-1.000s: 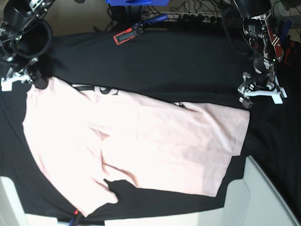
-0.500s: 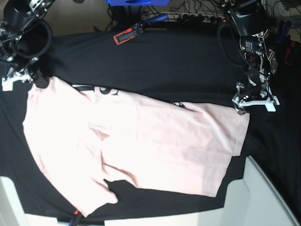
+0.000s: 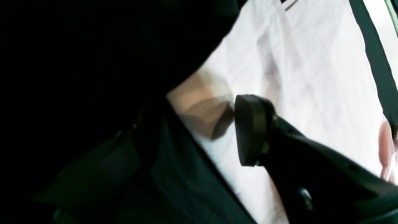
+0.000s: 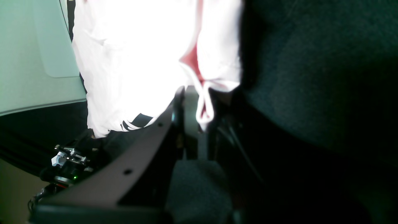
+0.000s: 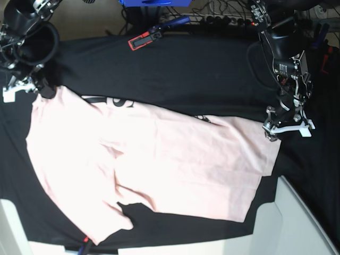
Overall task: Fold the T-shirt properly
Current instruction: 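Hold the shirt edge raised with both grippers, then pull the held edge with both grippers to unfold the shirt flat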
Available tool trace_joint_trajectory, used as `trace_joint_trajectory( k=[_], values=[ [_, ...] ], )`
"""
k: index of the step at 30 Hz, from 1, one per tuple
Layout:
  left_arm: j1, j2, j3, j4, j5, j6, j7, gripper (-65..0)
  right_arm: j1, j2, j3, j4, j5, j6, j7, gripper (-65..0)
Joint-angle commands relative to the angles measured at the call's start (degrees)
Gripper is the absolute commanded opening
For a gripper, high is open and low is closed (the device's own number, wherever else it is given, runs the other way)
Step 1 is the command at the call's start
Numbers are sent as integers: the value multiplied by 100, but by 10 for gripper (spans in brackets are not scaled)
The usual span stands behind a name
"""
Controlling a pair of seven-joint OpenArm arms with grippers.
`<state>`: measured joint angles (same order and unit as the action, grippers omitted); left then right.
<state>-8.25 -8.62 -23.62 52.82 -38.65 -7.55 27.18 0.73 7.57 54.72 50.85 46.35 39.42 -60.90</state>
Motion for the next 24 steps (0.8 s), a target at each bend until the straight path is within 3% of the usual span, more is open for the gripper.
trace_joint_trajectory(
  k=[1,7,13,18,24],
  values=[
    [-58,-21,10,41,-25,4,100,-291,37,91,1,97,108,58,20,-650],
    [-173,49,10,15,10,4,108,-306,37,91,1,97,108,58,29,-650],
    [-164,49,10,6,-7,4,108,-551,37,91,1,97,108,58,29,-650],
    [-32,49,-25,6,-7,4,135,-650,37,100,1,97,108,58,29,-650],
    [355,23,-43,50,-25,4,108,-650,-60,249,1,308,108,58,64,-650]
  ],
)
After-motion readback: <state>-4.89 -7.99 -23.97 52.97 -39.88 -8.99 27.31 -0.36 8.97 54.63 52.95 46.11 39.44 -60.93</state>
